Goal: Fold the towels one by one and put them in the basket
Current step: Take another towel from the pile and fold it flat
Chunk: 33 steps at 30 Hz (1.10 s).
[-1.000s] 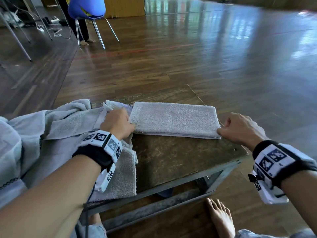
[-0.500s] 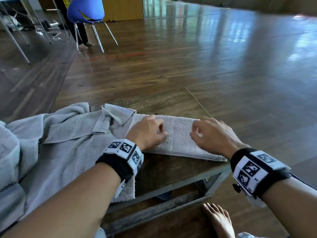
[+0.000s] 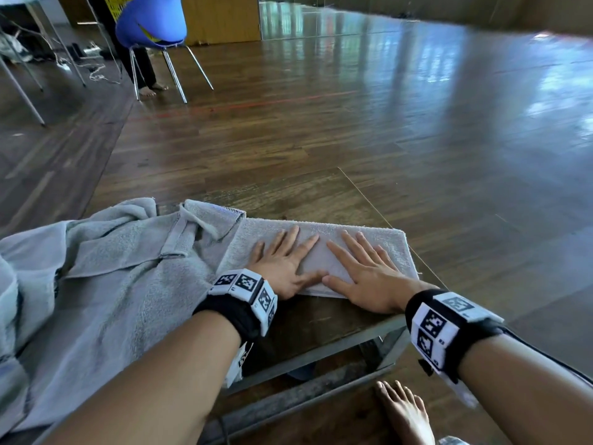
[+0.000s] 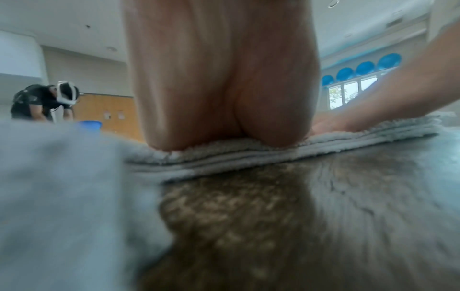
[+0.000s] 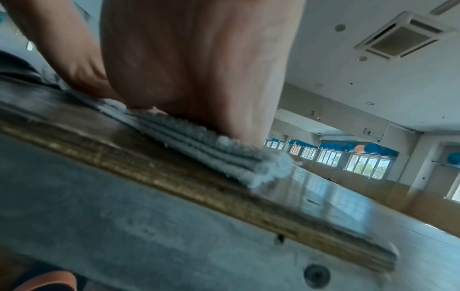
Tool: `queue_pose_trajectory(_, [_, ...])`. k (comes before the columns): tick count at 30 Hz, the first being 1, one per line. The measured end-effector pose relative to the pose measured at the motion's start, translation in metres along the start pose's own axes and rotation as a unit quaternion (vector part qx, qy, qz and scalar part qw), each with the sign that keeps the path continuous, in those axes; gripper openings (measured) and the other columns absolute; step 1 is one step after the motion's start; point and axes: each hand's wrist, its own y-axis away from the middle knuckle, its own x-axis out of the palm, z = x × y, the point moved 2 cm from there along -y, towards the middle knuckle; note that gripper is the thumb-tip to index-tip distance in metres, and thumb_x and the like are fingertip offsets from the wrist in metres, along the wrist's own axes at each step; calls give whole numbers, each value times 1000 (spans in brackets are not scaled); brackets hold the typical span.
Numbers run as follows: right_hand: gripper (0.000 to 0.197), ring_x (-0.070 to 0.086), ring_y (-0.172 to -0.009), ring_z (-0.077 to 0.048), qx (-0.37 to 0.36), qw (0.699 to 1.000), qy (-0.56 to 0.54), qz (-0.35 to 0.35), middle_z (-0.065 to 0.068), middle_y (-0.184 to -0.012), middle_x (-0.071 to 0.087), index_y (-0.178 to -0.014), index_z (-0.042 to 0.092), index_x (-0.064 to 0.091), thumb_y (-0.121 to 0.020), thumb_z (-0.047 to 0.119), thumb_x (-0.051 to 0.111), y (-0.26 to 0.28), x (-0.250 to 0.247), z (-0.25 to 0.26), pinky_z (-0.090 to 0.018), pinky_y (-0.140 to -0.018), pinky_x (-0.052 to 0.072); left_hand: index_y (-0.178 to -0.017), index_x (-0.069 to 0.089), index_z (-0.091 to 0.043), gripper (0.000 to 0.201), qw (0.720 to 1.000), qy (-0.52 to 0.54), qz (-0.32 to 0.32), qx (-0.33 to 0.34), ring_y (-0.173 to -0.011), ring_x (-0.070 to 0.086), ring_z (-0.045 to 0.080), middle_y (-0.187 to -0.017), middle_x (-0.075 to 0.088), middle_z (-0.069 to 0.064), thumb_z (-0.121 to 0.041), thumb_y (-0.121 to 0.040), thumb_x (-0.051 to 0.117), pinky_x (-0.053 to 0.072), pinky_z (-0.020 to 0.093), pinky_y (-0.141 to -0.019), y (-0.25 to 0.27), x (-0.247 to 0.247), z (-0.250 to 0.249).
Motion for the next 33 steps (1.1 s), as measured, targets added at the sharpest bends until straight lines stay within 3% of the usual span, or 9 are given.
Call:
queue_pose_trajectory(9, [130, -33, -147, -7, 90, 996, -11, 25, 14, -162, -34, -157, 33, -23, -61, 102, 29, 7, -12, -29, -48, -123, -15, -149, -22, -50, 112, 999, 21, 15, -36, -146, -32, 12, -159, -35, -11, -96, -66, 37, -17, 45, -118, 9, -10, 28])
queue_pose_trajectory(14, [146, -32, -148, -7, 116, 993, -14, 29, 15, -162, -34, -155, 31, -27, -43, 110, 22, 8, -15, -33, -56, -121, -16, -144, -27, -55, 126, 996, 24, 39, -73, -145, -33, 12, -154, -41, -15, -104, -47, 35, -18, 59, -116, 13, -16, 41])
queue_pose_trajectory(18, [142, -34, -148, -14, 116, 992, 26, 36, 4, -164, -33, -158, 22, -22, -55, 106, 28, 4, -20, -26, -56, -120, -19, -146, -27, -52, 131, 996, 4, 35, -76, -147, -31, 14, -156, -39, -11, -105, -43, 35, -19, 62, -114, 14, -19, 49])
queue_pose_trajectory(20, [136, -28, -152, -20, 83, 995, 46, -4, -6, -168, -20, -161, 17, 2, -60, 102, 31, 4, -27, -18, -53, -123, -12, -148, -22, -52, 132, 998, 3, 22, -58, -149, -28, 18, -159, -34, -9, -105, -41, 36, -20, 61, -114, 12, -19, 47])
queue_pose_trajectory(22, [113, 10, -151, -25, 37, 996, 55, -65, -6, -161, 18, -149, 22, 34, -63, 95, 31, 5, -34, -6, -48, -120, 20, -148, -16, -56, 129, 999, 6, 6, -33, -150, -25, 22, -161, -30, -11, -107, -39, 30, -16, 59, -116, 8, -19, 45])
queue_pose_trajectory(23, [98, 31, -139, -23, 26, 995, 47, -78, -2, -148, 35, -141, 27, 42, -67, 91, 34, 5, -37, 0, -44, -107, 37, -148, -13, -58, 125, 1000, 8, -4, -26, -150, -23, 23, -162, -27, -11, -108, -40, 23, -13, 58, -117, 6, -19, 45])
queue_pose_trajectory(25, [72, 55, -107, -21, 25, 997, 19, -66, 4, -117, 56, -130, 34, 44, -77, 82, 42, 3, -36, 12, -40, -77, 44, -149, -9, -58, 116, 999, 15, -20, -30, -151, -20, 22, -163, -23, -9, -106, -45, 7, -10, 56, -119, 3, -18, 48])
queue_pose_trajectory(28, [58, 51, -84, -21, 36, 999, 5, -37, 13, -82, 42, -130, 32, 40, -87, 69, 53, 0, -29, 26, -39, -70, 39, -149, -4, -58, 109, 998, 11, -37, -45, -153, -14, 19, -165, -16, -8, -102, -50, 0, -6, 59, -119, 2, -18, 53])
queue_pose_trajectory(33, [61, 57, -90, -24, 66, 997, 0, -51, 1, -97, 55, -140, 23, 36, -94, 58, 54, -4, -38, 21, -39, -76, 47, -151, 16, -53, 104, 996, -3, -84, -42, -149, 13, 24, -161, 21, -2, -99, -58, 3, 8, 61, -115, 5, -25, 52])
